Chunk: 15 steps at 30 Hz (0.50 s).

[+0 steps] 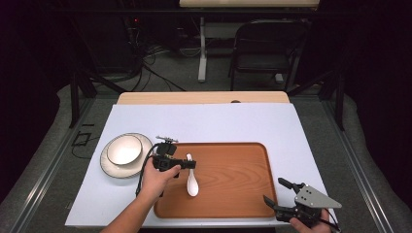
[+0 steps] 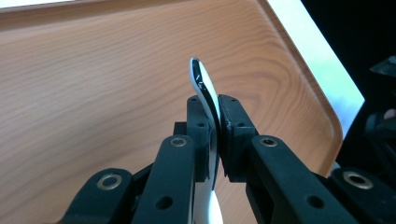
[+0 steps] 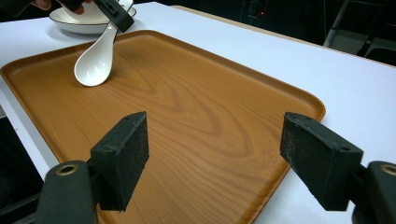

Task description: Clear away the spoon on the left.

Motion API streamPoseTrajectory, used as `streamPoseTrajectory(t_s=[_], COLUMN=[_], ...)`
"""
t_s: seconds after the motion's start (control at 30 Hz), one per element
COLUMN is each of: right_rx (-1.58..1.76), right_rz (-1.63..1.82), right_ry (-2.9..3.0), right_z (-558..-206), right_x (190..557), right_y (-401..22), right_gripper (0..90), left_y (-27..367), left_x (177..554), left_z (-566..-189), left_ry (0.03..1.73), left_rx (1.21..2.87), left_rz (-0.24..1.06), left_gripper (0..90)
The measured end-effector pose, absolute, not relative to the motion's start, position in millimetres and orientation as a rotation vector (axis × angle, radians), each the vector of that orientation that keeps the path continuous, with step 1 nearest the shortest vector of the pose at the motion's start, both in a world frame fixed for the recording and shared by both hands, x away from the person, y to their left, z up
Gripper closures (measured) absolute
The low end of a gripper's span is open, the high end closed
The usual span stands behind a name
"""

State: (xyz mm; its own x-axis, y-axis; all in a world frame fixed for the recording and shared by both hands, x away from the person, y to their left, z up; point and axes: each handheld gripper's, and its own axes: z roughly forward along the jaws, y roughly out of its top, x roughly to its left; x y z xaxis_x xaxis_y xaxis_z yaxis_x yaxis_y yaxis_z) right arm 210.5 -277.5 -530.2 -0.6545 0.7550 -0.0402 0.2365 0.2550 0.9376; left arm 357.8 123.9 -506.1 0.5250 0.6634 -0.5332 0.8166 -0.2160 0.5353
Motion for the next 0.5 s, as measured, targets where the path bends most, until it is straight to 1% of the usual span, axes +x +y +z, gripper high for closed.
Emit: streamPoseTrajectory(t_s=[0.3,0.5], right_rx=[0.897,0.890], right_rz=[1.395,1.393], right_ry=[2.041,2.041], right_z=[-530.1,-530.0], right_x=[210.3,210.4], right_y=[-277.6,-278.4], right_gripper=[23.2,23.2], left_y=[129.4,131.5], left_x=[370.6,376.7], left_z=[-523.6,-535.2], left_ry=[1.316,1.370], left_rx=[1.876,1.853], left_rz=[-0.289,-0.298], left_gripper=[81.0,78.3])
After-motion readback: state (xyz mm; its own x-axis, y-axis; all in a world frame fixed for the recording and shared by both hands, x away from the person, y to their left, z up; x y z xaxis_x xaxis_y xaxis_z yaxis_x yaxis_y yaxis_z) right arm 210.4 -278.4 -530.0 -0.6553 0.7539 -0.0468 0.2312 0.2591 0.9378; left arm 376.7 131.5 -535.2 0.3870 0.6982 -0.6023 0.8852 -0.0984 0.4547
